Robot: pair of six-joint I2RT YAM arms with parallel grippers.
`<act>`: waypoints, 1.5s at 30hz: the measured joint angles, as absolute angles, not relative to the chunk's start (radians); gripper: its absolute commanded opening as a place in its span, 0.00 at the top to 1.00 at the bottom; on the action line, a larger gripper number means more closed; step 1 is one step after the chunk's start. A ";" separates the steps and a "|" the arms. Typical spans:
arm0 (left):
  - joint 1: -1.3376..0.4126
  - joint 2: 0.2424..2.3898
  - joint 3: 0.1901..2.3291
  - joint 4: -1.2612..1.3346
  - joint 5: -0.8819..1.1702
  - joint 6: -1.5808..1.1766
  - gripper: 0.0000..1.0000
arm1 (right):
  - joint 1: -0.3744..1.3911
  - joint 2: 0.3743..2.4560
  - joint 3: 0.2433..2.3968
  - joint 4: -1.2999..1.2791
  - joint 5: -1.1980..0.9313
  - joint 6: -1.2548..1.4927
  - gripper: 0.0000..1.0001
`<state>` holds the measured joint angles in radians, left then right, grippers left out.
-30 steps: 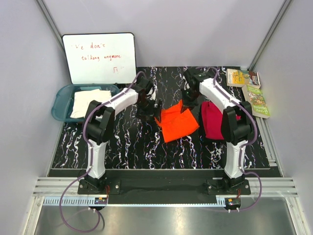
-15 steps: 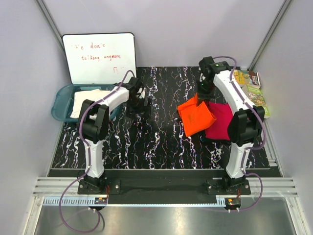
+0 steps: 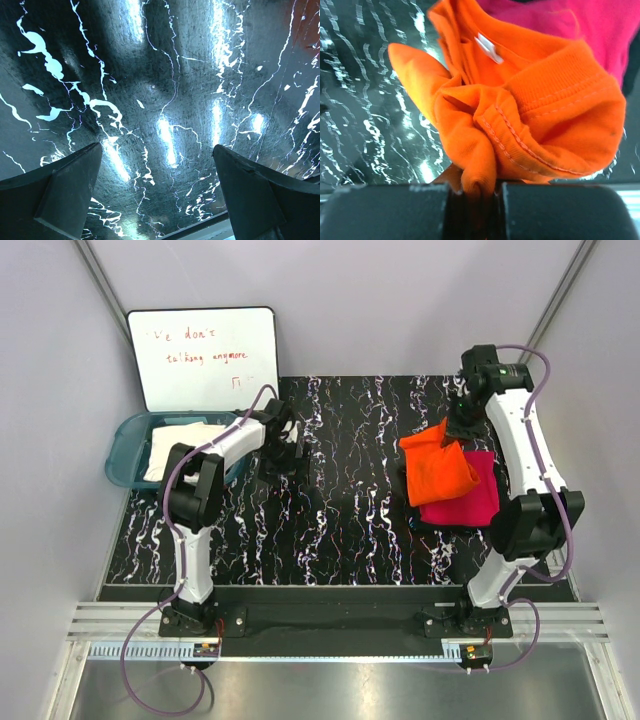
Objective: Fold and stack the t-shirts
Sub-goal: Put the neatly folded tshirt into the corner of the board with the right arm
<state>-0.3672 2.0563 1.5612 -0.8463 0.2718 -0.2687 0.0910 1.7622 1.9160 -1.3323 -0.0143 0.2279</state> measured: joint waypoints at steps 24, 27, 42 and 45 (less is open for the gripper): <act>-0.367 2.064 1.561 -0.849 0.272 -0.262 0.01 | -0.093 1.938 1.732 -1.319 0.256 0.259 0.99; -0.367 2.064 1.561 -0.850 0.272 -0.262 0.01 | -0.105 1.979 1.743 -1.319 0.296 0.258 0.74; -0.367 2.089 1.569 -0.866 0.273 -0.258 0.01 | -0.110 1.879 1.803 -1.294 0.286 0.218 0.04; -0.367 2.099 1.585 -0.877 0.273 -0.259 0.01 | -0.111 1.733 1.819 -1.261 0.186 0.205 0.43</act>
<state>-0.3672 2.0991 1.5848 -0.8768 0.2733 -0.2588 -0.1108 1.7329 1.8187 -1.2610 0.1856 0.2047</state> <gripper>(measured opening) 0.987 0.926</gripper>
